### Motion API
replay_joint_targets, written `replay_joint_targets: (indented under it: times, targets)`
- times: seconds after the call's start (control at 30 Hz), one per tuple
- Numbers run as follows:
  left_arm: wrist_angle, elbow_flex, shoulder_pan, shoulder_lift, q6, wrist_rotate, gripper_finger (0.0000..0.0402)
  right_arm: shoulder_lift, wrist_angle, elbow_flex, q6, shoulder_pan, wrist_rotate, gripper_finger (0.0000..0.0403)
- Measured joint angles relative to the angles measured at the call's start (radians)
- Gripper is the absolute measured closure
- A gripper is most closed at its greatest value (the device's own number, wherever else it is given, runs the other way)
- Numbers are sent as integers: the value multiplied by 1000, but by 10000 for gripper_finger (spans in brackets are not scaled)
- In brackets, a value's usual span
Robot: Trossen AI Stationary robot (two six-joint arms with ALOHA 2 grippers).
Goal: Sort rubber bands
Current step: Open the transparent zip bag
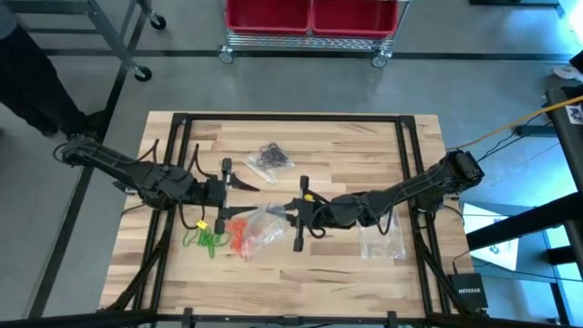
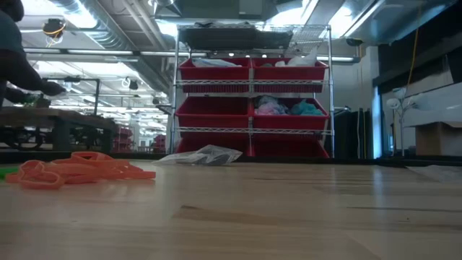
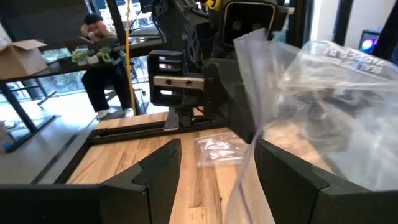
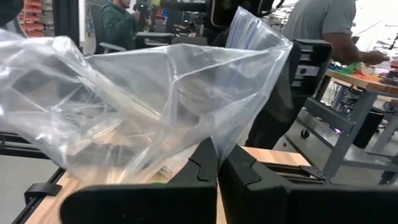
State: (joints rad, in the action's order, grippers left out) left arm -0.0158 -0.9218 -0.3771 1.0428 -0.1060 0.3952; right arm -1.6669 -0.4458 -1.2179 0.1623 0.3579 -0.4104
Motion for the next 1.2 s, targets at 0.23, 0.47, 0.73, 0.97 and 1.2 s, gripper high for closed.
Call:
replay_joint_targets:
  times: [0.23, 0.47, 0.73, 0.97, 1.2]
  targets:
    - [3, 0, 0, 0, -6, 24, 204, 0, -1, 0, 0, 0, 24, 403]
    - [10, 0, -9, 0, 24, 54, 204, 0, 7, 0, 0, 1, -51, 403]
    - [17, 0, -95, 17, 45, 25, 204, 0, 54, 0, 7, -1, -253, 403]
    - [41, 0, -79, 123, 54, 26, 204, 0, 61, 0, 26, 2, -60, 403]
    - [88, 0, -88, 172, 75, 20, 204, 0, 64, 0, 28, 0, -204, 403]
